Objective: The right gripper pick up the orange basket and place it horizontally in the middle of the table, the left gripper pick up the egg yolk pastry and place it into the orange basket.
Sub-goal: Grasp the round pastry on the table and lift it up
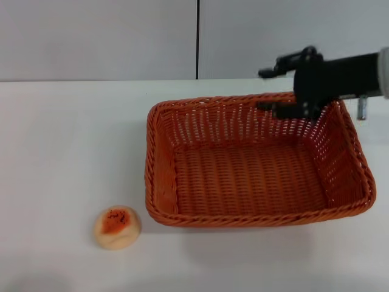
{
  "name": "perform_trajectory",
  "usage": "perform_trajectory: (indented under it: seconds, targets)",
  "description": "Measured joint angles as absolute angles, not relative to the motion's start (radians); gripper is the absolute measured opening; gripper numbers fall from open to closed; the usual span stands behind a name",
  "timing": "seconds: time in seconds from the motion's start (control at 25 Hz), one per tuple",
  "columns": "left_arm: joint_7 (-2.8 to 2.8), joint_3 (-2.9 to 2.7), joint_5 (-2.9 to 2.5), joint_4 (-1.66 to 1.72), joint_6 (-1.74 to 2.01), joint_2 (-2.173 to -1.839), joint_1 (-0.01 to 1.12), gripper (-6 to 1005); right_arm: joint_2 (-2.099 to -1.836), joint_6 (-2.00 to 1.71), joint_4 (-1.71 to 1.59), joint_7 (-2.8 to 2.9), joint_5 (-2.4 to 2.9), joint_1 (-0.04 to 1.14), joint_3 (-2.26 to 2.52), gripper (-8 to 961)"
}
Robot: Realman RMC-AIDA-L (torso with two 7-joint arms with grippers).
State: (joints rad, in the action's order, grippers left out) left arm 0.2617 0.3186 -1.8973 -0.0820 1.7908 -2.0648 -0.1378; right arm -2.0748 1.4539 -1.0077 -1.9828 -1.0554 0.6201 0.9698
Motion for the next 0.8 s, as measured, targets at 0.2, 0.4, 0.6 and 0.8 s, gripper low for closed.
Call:
perform_trajectory:
  seconds: [0.2,0.4,0.6,0.8]
  targets:
    - [0.402,0.136,-1.898,0.072,1.828,-2.058,-0.098,739,-2.076,1.512,-1.131,-1.929,-1.393,0.438,0.915,528]
    - [0.591,-0.064,-1.898,0.262,1.892,-2.057,-0.046,737,-2.077,1.541,-1.145,-1.873,-1.722,0.242,0.819,528]
    - [0.649,-0.195,-1.902,0.334,1.895,-2.059,-0.001,735,-2.078,1.617,-1.051,-1.884,-1.945,0.086,0.715,528]
    - [0.655,-0.272,-1.957,0.334,1.845,-2.063,0.058,733,-2.079,1.692,-0.909,-1.916,-2.043,0.021,0.62,527]
